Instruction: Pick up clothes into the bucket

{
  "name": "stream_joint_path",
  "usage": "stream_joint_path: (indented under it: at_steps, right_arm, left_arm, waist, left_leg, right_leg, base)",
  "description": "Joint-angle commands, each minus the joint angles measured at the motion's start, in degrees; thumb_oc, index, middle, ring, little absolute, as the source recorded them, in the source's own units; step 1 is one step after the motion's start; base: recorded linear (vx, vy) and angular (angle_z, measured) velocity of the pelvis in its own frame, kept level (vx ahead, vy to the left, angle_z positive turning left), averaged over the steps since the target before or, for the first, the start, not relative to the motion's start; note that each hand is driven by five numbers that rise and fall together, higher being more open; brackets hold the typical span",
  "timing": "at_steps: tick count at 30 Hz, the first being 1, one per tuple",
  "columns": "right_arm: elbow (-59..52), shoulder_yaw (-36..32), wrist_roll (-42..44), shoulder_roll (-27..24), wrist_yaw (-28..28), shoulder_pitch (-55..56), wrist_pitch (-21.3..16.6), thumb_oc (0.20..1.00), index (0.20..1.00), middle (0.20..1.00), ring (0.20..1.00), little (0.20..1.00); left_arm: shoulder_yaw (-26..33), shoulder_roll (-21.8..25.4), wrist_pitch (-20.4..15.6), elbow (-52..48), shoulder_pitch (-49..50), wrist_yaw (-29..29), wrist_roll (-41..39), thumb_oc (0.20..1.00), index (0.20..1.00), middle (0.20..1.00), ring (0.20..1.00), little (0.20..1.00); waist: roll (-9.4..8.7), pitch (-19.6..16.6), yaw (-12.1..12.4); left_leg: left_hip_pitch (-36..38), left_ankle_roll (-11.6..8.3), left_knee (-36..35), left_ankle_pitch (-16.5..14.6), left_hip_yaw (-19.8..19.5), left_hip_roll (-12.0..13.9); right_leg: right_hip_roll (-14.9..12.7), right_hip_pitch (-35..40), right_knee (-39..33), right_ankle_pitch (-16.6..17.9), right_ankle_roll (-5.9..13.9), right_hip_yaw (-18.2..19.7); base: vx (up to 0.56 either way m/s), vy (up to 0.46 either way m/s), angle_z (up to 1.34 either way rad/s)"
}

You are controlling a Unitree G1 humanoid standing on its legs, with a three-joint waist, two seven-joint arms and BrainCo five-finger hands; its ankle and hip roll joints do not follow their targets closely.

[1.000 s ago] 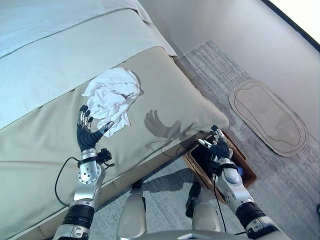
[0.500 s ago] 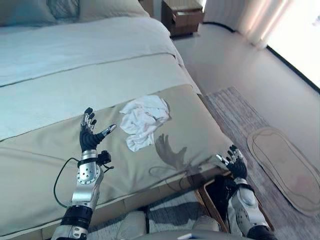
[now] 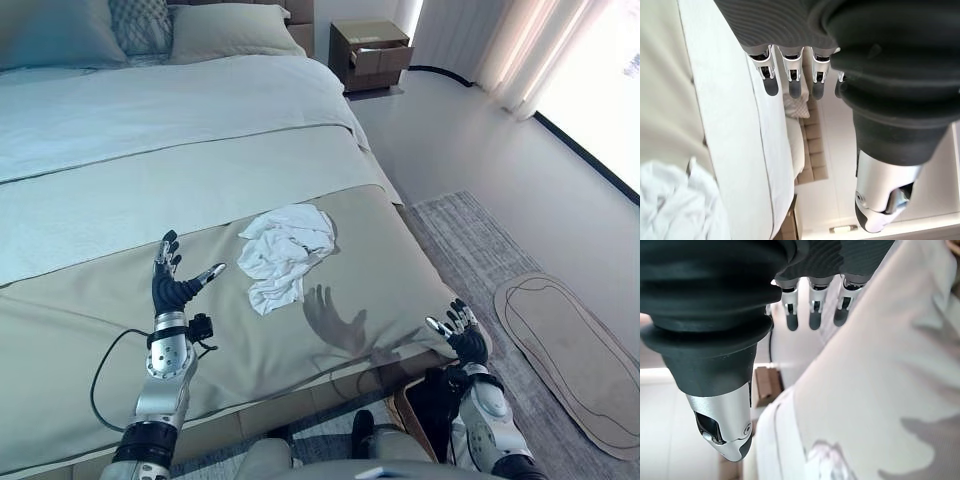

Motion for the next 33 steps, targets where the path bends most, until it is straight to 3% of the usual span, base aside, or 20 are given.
stream_joint_path:
  at_steps: [1,4,7,9,12,18,24,33]
  right_arm:
    - [-3.64,-0.97,1.73,-1.41,0.03,-1.83,-2.75,1.0,1.0,1.0,1.0,1.0]
    - [-4.3,-1.07,2.37,-2.58,0.29,-2.24,-2.97,1.0,1.0,1.0,1.0,1.0]
    - [-4.65,-1.48,2.56,-3.3,-0.4,-3.5,-3.36,1.0,1.0,1.0,1.0,1.0]
    - [-5.2,-1.27,2.77,-3.54,-0.48,-4.18,-3.55,1.0,1.0,1.0,1.0,1.0]
    - [-5.46,-0.15,2.69,-3.79,-1.15,-7.38,-3.84,1.0,1.0,1.0,1.0,1.0]
    - [-7.66,1.45,3.77,-3.75,-2.53,-12.94,-4.92,1.0,1.0,1.0,1.0,1.0]
    - [-10.91,3.3,4.35,-4.75,-3.21,-16.57,-5.81,1.0,1.0,1.0,1.0,1.0]
    - [-16.69,3.09,5.31,-6.23,-3.16,-17.3,-7.53,1.0,1.0,1.0,1.0,1.0]
  left_arm:
    - [0.04,2.24,-1.22,0.52,-5.23,0.73,2.99,1.0,1.0,1.0,1.0,1.0]
    - [-1.16,3.0,-0.43,1.63,-7.34,1.87,5.61,1.0,1.0,1.0,1.0,1.0]
    - [-2.34,4.16,1.04,3.88,-9.78,3.58,9.79,1.0,1.0,1.0,1.0,1.0]
    - [-3.3,5.22,1.82,5.28,-11.81,4.86,12.37,1.0,1.0,1.0,1.0,1.0]
    - [-5.03,6.87,2.57,7.37,-15.99,6.7,15.66,1.0,1.0,1.0,1.0,1.0]
    - [-6.09,12.05,6.53,11.89,-24.49,12.06,22.83,1.0,1.0,1.0,1.0,1.0]
    - [-7.36,17.4,9.32,15.6,-33.29,16.23,24.82,1.0,1.0,1.0,1.0,1.0]
    - [-10.27,24.15,12.66,17.47,-43.04,20.47,28.89,1.0,1.0,1.0,1.0,1.0]
  waist:
    - [-2.38,1.29,-2.02]
    - [-2.59,3.4,-2.36]
    - [-2.11,4.83,-1.8]
    - [-1.39,5.46,-3.21]
    - [-1.13,7.27,-3.75]
    - [-2.82,11.59,-3.66]
    - [-4.5,15.65,-4.01]
    - [-5.95,18.39,-5.22]
  left_leg:
    - [-2.64,0.04,10.08,-5.37,3.87,-3.65]
    - [-7.24,-1.14,18.82,-7.02,3.41,-2.63]
    - [-10.55,-2.62,15.39,-3.92,-1.29,-0.91]
    - [-9.99,-2.34,12.91,-3.26,0.69,0.37]
    - [-11.76,-1.46,11.43,-2.45,2.21,-0.11]
    - [-19.22,-0.13,16.04,-3.34,5.58,-0.55]
    - [-27.95,0.18,22.36,-4.88,5.26,-0.58]
    - [-40.14,0.36,30.63,-6.87,3.82,-0.86]
  right_leg:
    - [-3.0,3.05,-3.1,2.88,2.08,0.42]
    - [-2.79,2.94,-2.72,2.69,1.06,0.55]
    - [-3.07,2.59,-2.93,2.98,1.89,2.12]
    - [-3.84,0.49,-2.05,2.87,2.33,2.34]
    - [-4.49,-5.55,-0.46,4.0,2.41,4.25]
    - [-5.6,-14.87,4.35,4.86,2.96,6.03]
    - [-6.02,-22.45,8.5,4.62,3.3,5.68]
    - [-6.63,-32.7,13.97,4.1,3.53,4.6]
  base:
    - [-0.03,-0.081,0.03]
    - [-0.06,-0.046,0.12]
    - [-0.04,0.081,0.06]
    - [-0.1,0.129,-0.09]
    - [-0.21,0.173,-0.24]
    - [-0.13,0.116,-0.34]
    - [-0.09,0.038,-0.03]
    - [-0.05,0.015,0.05]
